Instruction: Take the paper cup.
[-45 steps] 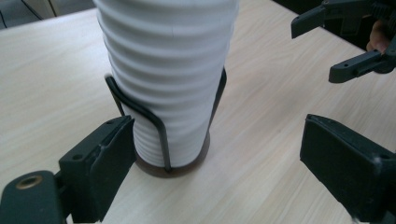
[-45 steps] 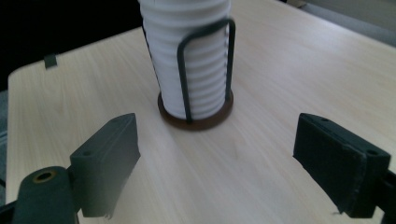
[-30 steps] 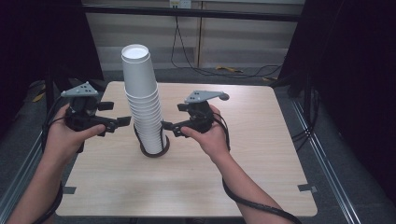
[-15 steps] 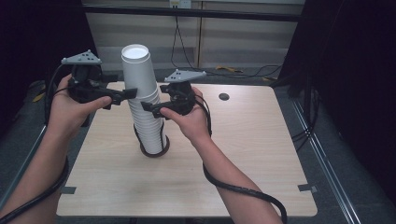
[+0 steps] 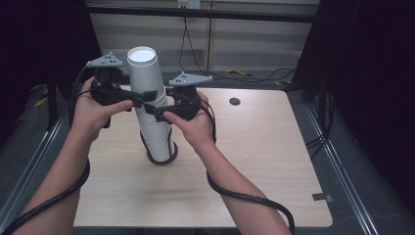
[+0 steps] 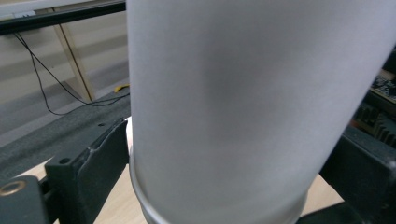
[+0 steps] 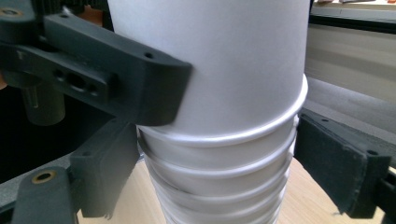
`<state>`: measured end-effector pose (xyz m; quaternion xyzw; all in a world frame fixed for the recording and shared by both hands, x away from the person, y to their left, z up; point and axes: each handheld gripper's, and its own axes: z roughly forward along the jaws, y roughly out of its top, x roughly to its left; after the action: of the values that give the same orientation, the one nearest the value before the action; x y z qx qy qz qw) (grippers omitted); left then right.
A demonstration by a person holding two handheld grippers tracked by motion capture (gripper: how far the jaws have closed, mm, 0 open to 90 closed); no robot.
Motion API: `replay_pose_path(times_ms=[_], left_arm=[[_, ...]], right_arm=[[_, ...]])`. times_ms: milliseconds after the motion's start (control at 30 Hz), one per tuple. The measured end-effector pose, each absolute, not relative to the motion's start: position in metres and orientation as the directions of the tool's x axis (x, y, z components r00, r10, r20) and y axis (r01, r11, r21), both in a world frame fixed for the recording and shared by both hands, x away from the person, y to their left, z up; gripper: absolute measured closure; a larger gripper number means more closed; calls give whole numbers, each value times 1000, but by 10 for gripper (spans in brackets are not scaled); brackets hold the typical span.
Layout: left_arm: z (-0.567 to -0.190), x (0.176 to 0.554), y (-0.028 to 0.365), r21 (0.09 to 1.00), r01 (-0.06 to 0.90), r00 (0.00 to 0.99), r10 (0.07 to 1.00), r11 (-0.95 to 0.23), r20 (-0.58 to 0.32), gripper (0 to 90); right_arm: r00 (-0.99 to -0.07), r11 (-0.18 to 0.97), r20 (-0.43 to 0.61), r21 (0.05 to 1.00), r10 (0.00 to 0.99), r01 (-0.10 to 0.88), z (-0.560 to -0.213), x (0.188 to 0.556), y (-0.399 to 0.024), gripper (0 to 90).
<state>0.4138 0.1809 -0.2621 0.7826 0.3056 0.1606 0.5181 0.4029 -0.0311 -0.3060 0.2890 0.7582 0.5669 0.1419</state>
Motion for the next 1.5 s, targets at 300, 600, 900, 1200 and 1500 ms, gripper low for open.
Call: replay_pose_path(times_ms=[300, 600, 900, 1200, 1500], left_arm=[[-265, 415, 175, 914, 317, 741, 668, -254, -71, 63], [-263, 415, 172, 915, 325, 722, 688, -241, -75, 80], [-255, 415, 172, 922, 322, 716, 693, -216, -88, 98], [-247, 415, 171, 926, 320, 714, 693, -201, -96, 108], [-235, 415, 171, 926, 315, 706, 704, -208, -82, 114]], right_arm=[[-780, 194, 105, 940, 617, 279, -305, 401, -29, 140], [-774, 184, 114, 940, 622, 287, -307, 403, -30, 148], [-776, 203, 97, 938, 623, 281, -306, 402, -30, 149], [-775, 201, 97, 939, 624, 279, -306, 402, -31, 152], [-776, 199, 97, 940, 623, 277, -306, 401, -32, 159]])
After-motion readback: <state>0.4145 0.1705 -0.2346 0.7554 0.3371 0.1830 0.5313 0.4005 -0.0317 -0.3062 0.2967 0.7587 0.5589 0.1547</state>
